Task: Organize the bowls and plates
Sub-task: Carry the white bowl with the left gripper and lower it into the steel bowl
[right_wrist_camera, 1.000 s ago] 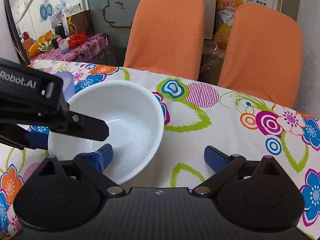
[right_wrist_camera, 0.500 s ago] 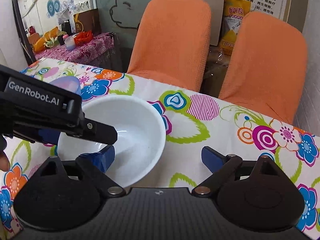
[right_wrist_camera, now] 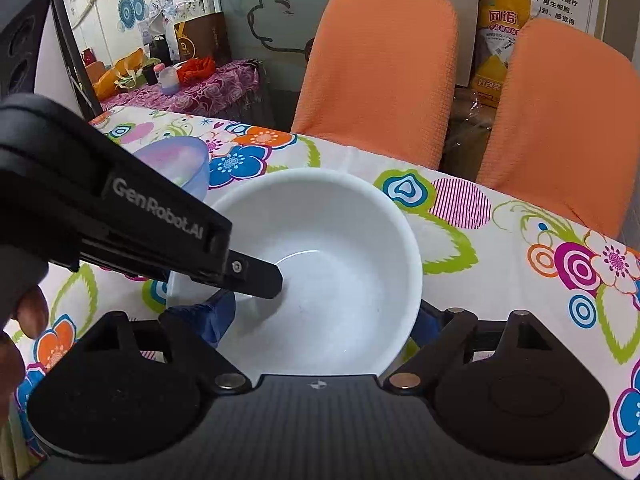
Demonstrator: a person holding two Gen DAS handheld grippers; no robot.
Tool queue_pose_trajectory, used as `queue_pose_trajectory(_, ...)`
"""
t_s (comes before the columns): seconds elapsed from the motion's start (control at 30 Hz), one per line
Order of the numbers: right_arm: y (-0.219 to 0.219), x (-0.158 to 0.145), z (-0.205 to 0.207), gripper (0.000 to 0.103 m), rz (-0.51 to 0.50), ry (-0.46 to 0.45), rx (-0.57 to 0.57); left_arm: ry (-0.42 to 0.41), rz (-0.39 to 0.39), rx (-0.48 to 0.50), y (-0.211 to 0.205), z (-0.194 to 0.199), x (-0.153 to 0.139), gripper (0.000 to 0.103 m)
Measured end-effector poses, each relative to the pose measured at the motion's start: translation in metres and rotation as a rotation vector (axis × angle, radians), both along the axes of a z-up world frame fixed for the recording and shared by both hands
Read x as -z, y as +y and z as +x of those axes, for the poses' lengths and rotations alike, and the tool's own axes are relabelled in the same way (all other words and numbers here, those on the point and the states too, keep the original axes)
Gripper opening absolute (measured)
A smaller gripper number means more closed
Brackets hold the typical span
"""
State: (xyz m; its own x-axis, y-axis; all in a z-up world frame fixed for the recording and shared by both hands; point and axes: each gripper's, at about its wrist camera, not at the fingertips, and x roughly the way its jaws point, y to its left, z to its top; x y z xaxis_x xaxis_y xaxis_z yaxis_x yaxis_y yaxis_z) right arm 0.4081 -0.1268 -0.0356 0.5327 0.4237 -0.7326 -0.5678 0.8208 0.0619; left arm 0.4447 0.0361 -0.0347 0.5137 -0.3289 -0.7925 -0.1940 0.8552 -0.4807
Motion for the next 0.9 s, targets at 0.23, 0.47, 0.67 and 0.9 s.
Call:
queue_pose_trajectory(0.23, -0.022, -0.001, 0.008, 0.075, 0.018, 0.027, 0.086, 0.013, -0.029, -0.008, 0.007, -0.001, 0.001, 0.009)
queue_pose_trajectory(0.47, -0.025, 0.005, 0.004, 0.064, 0.001, -0.004, 0.076, 0.011, -0.033, 0.006, 0.003, -0.001, 0.003, 0.009)
queue_pose_trajectory(0.67, -0.03, 0.006, -0.003, 0.054, 0.055, 0.006, 0.048, 0.023, -0.039, 0.022, 0.006, 0.0, 0.004, 0.009)
queue_pose_trajectory(0.9, -0.019, -0.001, -0.014, 0.054, 0.044, 0.03, 0.04, 0.05, -0.04, 0.047, -0.003, -0.007, -0.001, 0.008)
